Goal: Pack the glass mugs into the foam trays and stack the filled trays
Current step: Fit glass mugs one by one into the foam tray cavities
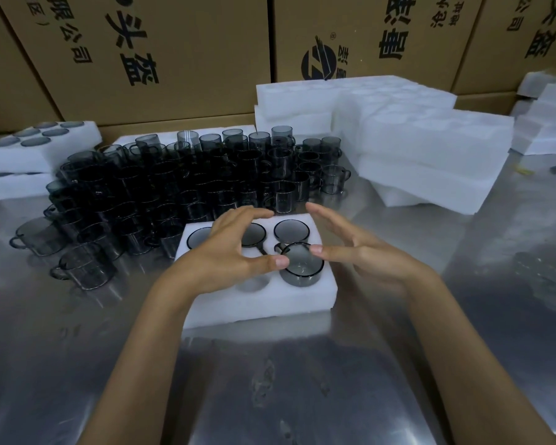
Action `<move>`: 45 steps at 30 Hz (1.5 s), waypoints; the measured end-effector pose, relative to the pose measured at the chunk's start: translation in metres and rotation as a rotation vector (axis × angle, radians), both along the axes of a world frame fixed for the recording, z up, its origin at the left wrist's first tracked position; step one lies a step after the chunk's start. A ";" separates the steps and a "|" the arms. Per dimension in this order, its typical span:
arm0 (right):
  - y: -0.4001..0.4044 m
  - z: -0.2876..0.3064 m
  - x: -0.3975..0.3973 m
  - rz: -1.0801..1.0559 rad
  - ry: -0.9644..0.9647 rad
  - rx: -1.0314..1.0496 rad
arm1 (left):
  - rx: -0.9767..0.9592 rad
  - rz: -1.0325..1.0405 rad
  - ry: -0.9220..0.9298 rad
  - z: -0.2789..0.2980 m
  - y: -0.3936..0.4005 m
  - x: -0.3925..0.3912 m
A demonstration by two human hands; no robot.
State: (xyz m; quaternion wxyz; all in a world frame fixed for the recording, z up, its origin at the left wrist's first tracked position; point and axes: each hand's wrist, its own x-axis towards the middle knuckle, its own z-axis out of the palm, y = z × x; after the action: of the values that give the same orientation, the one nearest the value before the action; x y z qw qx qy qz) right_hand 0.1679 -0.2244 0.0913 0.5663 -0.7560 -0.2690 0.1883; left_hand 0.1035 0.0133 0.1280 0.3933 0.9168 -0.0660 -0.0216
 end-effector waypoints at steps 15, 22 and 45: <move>0.014 -0.018 0.000 -0.087 0.187 0.103 | 0.111 0.024 0.173 -0.014 0.004 0.010; 0.026 -0.018 0.003 -0.285 0.238 0.309 | 0.079 -0.021 0.041 -0.020 -0.007 0.017; 0.029 -0.011 -0.005 -0.546 0.171 0.296 | 0.380 0.706 -0.130 -0.016 0.066 0.003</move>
State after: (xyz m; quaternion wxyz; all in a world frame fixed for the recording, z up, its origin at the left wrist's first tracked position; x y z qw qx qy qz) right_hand 0.1626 -0.1950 0.0805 0.7202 -0.6912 -0.0320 0.0511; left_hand 0.1061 0.0797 0.1124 0.1953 0.9389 0.2334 0.1608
